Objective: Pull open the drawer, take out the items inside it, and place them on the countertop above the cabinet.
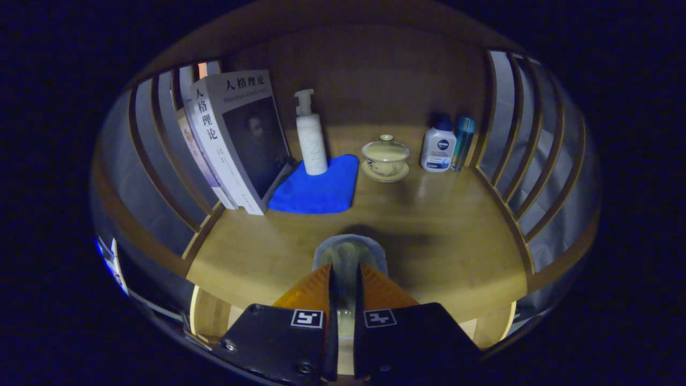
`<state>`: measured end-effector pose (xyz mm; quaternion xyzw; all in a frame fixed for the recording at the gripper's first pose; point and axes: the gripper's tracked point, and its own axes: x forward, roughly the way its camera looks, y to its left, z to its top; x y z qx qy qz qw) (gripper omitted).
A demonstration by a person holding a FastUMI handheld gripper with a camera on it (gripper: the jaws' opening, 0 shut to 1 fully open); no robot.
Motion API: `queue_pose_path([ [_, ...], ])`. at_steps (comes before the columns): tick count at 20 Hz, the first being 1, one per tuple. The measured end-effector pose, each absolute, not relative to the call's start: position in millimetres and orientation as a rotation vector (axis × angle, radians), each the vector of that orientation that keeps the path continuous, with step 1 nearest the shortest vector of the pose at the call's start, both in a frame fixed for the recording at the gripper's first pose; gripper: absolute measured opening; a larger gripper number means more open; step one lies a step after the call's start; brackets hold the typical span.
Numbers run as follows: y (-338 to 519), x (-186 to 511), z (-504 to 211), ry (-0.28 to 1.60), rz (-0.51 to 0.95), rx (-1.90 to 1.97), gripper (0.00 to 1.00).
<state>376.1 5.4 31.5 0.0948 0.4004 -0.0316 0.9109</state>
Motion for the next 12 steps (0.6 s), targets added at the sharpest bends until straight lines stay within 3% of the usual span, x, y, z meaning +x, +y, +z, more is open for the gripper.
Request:
queue_pose_path([
  [6, 9.2, 384.4, 24.4, 0.801, -0.041, 0.200, 0.23],
  [12, 17.6, 381.0, 38.4, 0.686, -0.007, 0.202, 0.80],
])
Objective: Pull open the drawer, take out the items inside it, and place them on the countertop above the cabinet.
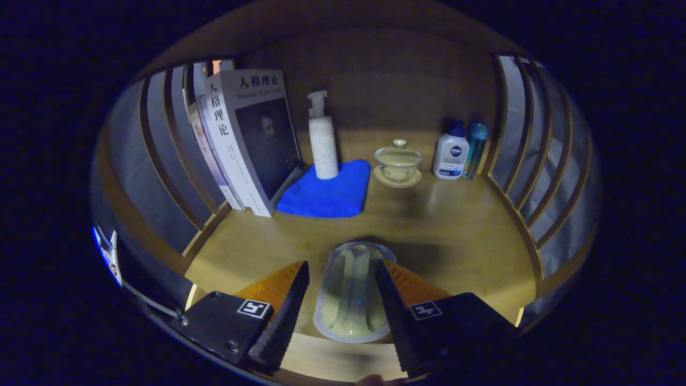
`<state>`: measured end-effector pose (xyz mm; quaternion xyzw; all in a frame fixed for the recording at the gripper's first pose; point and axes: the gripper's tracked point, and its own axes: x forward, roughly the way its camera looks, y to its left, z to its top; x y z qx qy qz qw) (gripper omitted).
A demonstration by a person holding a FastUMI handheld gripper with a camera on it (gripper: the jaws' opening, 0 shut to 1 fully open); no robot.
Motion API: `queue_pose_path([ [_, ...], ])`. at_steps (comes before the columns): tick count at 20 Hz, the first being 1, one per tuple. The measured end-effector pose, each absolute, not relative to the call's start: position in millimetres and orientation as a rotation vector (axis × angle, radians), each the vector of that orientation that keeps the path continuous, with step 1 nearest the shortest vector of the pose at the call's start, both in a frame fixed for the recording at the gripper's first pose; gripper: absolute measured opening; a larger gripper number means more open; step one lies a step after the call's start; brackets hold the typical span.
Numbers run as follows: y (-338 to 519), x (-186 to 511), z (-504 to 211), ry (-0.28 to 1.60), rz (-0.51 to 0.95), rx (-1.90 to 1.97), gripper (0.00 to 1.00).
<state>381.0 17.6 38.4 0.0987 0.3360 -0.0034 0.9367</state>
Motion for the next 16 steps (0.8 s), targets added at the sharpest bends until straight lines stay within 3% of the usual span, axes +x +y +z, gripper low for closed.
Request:
queue_pose_path([
  [4, 12.3, 356.5, 63.1, 0.540, -0.012, 0.224, 0.77],
  [8, 13.7, 296.2, 105.7, 0.263, -0.016, 0.201, 0.78],
  [13, 39.9, 181.8, 105.1, 0.065, -0.030, 0.124, 1.00],
  [16, 57.0, 136.9, 77.7, 0.041, -0.043, 0.127, 1.00],
])
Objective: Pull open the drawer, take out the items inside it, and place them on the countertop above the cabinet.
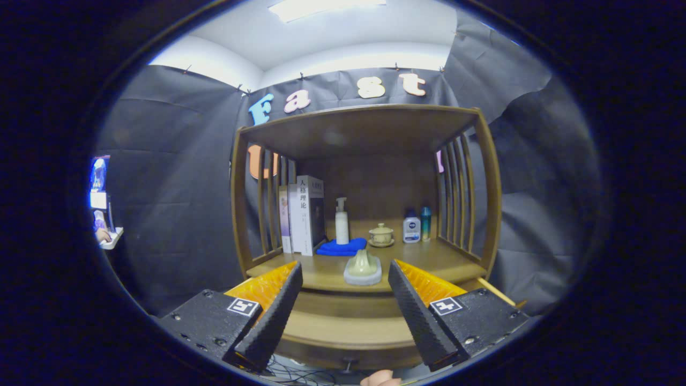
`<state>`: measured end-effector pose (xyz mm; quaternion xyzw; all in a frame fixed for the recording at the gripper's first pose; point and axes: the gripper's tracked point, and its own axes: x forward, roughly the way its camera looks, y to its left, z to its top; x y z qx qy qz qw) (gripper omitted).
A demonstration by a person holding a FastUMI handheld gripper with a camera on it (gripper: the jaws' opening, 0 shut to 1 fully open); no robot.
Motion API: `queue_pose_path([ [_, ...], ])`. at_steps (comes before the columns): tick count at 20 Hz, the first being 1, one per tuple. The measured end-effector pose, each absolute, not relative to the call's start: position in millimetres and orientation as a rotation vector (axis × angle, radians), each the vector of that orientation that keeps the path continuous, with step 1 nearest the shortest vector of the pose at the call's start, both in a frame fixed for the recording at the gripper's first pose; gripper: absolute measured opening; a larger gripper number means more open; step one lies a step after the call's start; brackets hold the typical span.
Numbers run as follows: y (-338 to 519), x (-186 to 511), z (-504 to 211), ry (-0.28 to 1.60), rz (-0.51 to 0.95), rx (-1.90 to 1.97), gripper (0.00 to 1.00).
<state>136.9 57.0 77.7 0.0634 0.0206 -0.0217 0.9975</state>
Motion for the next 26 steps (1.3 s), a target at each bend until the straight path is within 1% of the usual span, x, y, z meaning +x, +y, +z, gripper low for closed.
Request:
queue_pose_path([
  [4, 49.1, 103.5, 34.9, 0.048, -0.157, 0.090, 1.00],
  [9, 51.8, 91.5, -20.8, 0.106, -0.192, 0.090, 1.00],
  [14, 59.3, 101.6, -62.7, 0.189, -0.180, 0.166, 1.00],
  [22, 65.4, 123.7, -76.5, 0.220, -0.184, 0.091, 1.00],
  [26, 68.4, 125.9, -76.2, 0.184, -0.208, 0.071, 1.00],
])
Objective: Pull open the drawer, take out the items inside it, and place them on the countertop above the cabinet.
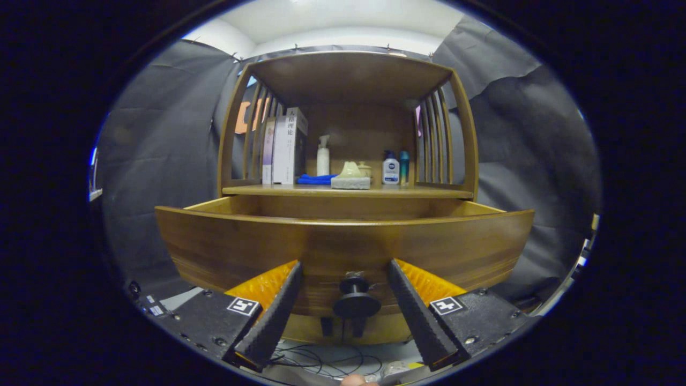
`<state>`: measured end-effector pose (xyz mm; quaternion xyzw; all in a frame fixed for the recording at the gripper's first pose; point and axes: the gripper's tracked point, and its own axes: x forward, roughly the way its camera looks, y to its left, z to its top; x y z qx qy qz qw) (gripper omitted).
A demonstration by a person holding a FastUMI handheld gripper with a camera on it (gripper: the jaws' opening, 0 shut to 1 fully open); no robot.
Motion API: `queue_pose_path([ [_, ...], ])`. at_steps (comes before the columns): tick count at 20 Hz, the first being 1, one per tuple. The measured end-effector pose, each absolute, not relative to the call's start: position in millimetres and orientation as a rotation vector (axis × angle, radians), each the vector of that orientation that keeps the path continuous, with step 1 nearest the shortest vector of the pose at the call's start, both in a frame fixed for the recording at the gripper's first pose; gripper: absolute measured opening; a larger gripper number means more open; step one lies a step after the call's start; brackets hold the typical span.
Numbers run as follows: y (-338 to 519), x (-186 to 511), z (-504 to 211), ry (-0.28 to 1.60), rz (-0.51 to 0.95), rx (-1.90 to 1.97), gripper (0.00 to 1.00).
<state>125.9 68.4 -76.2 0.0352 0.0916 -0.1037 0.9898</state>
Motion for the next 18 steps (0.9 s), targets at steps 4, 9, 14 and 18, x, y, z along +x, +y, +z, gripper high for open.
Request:
queue_pose_path([
  [4, 67.6, 127.2, -76.4, 0.174, -0.209, 0.069, 1.00],
  [9, 68.3, 139.8, -70.8, 0.162, -0.224, 0.066, 1.00],
  [14, 64.7, 162.7, -73.1, 0.176, -0.230, 0.067, 1.00],
  [18, 62.7, 176.5, -73.6, 0.184, -0.233, 0.067, 1.00],
])
